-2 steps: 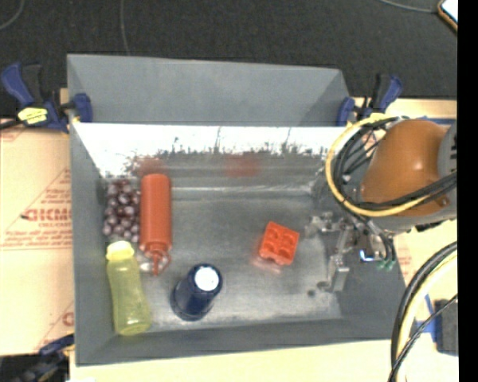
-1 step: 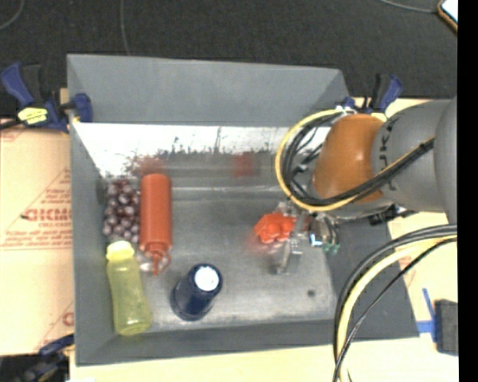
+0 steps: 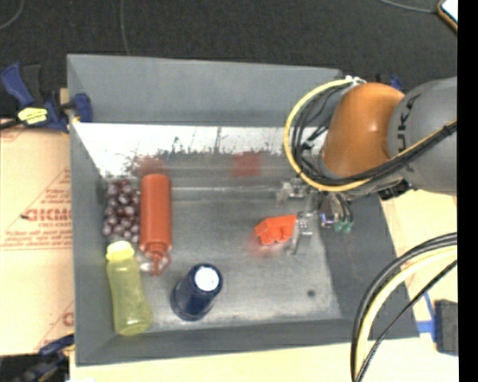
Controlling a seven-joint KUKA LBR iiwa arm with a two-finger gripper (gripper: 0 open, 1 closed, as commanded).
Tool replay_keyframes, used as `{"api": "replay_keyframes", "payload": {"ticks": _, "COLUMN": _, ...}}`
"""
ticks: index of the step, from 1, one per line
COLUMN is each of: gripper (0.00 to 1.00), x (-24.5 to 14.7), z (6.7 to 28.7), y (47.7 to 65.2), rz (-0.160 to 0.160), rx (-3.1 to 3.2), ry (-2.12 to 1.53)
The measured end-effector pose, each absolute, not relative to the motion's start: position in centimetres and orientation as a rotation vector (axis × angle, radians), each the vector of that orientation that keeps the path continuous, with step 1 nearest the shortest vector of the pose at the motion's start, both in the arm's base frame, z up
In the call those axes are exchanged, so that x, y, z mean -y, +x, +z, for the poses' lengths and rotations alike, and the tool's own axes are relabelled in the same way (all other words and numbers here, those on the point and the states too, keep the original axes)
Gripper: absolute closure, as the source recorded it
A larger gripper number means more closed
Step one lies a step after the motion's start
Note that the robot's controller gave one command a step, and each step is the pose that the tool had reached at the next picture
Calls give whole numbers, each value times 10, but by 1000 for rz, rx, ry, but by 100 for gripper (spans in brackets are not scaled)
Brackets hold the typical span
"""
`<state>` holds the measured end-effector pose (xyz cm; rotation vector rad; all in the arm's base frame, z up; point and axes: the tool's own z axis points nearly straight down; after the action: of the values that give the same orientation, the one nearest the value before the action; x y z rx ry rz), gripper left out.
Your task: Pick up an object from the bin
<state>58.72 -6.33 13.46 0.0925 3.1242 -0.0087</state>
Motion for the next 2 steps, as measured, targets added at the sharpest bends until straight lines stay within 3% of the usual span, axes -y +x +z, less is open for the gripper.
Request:
{"api": "replay_keyframes", "payload": {"ticks": 1, "gripper": 0, "x": 71, "z": 101, "y": 585, "rz": -6, "rx": -3134, "ry": 137}}
{"api": "replay_keyframes", "payload": {"ticks": 2, "gripper": 0, "x": 65, "z": 71, "y": 598, "rz": -7, "rx": -3118, "ry": 199}}
